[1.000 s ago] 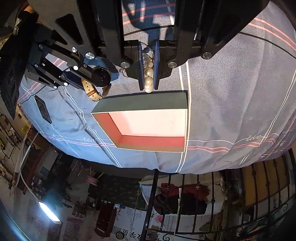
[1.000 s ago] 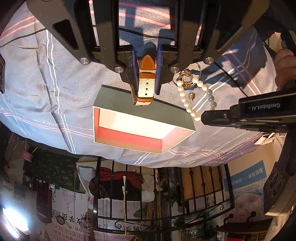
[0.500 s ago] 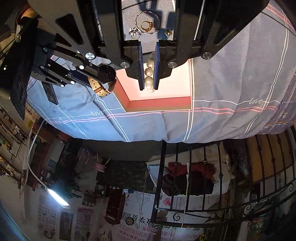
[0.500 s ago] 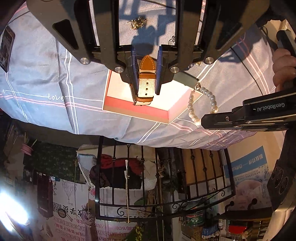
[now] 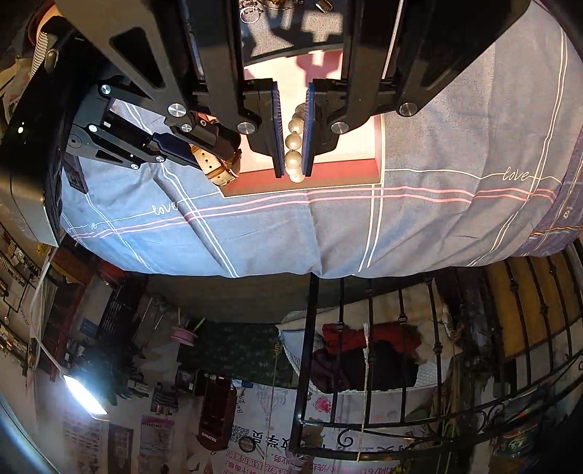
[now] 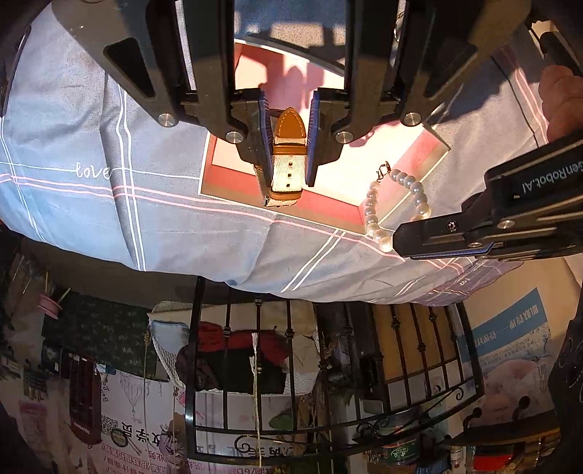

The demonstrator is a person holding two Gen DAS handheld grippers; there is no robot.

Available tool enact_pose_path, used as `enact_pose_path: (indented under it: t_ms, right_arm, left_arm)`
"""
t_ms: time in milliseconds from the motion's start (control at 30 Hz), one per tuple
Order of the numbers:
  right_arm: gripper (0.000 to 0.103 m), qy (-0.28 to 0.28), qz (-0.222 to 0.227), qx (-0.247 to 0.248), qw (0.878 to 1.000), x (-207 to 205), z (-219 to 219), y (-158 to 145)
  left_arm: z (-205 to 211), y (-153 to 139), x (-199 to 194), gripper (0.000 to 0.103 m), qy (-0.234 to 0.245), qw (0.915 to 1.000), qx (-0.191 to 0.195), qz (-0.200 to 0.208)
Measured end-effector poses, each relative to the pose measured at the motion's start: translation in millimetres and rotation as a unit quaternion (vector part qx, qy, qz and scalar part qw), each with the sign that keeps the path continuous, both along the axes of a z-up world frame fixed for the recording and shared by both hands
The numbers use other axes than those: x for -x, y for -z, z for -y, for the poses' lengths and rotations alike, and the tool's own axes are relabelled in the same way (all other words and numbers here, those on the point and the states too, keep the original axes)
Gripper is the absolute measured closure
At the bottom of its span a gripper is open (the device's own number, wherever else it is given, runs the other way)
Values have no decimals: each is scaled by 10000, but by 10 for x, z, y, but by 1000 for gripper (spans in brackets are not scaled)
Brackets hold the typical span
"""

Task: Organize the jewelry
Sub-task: 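Carry the bracelet and watch into the green box and open both tools, then withdraw both open tools from the box toward the remaining jewelry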

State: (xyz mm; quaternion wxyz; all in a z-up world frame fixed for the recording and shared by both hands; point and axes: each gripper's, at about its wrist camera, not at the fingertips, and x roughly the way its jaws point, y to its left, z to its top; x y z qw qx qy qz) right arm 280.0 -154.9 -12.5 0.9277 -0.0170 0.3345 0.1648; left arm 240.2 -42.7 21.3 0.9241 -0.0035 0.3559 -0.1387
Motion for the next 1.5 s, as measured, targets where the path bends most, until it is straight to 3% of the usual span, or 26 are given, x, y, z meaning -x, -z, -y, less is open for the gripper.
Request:
enact_pose_path:
  t_ms: [467, 633, 700, 767, 800, 833, 967, 1033, 1200, 1400, 1500]
  right_arm:
    - [86, -71, -526, 277, 9982, -261, -125, 383]
    - [85, -85, -481, 381, 9981, -229, -162, 412]
    - [82, -110, -448, 412, 9981, -202, -174, 396]
    - [60, -27, -246, 447, 9987, -132, -175, 335]
    - [47, -4, -123, 420, 9990, -78, -159, 293]
    - [40, 18, -34, 404, 9992, -35, -144, 248]
    - [40, 128, 357, 381, 9986, 200, -64, 2]
    - [31, 279, 581, 269, 9976, 384, 40, -126]
    - [29, 471, 796, 150, 9956, 883, 231, -206]
    - [29, 413, 319, 16, 9986, 1309, 277, 155]
    - [29, 457, 126, 35, 9989, 1418, 250, 350]
  left_arm:
    - [11, 525, -312, 94, -132, 9978, -320, -566]
    - [-37, 572, -300, 93, -233, 9973, -310, -625]
    - [-61, 537, -277, 85, -236, 9975, -288, -595]
    - [-89, 459, -224, 57, -271, 9982, -225, -491]
    - [-109, 413, -192, 52, -301, 9985, -168, -416]
    - [-134, 355, -147, 47, -310, 9989, -97, -332]
    - [-232, 162, 82, 34, -341, 9994, 9, -90]
    - [-308, 113, 235, 26, -394, 9992, 63, -25]
    - [-498, 265, 613, 20, -516, 9985, 100, -178]
    - [-626, 737, 965, 21, -549, 9948, 197, -831]
    - [-577, 868, 1123, 21, -429, 9946, 125, -931]
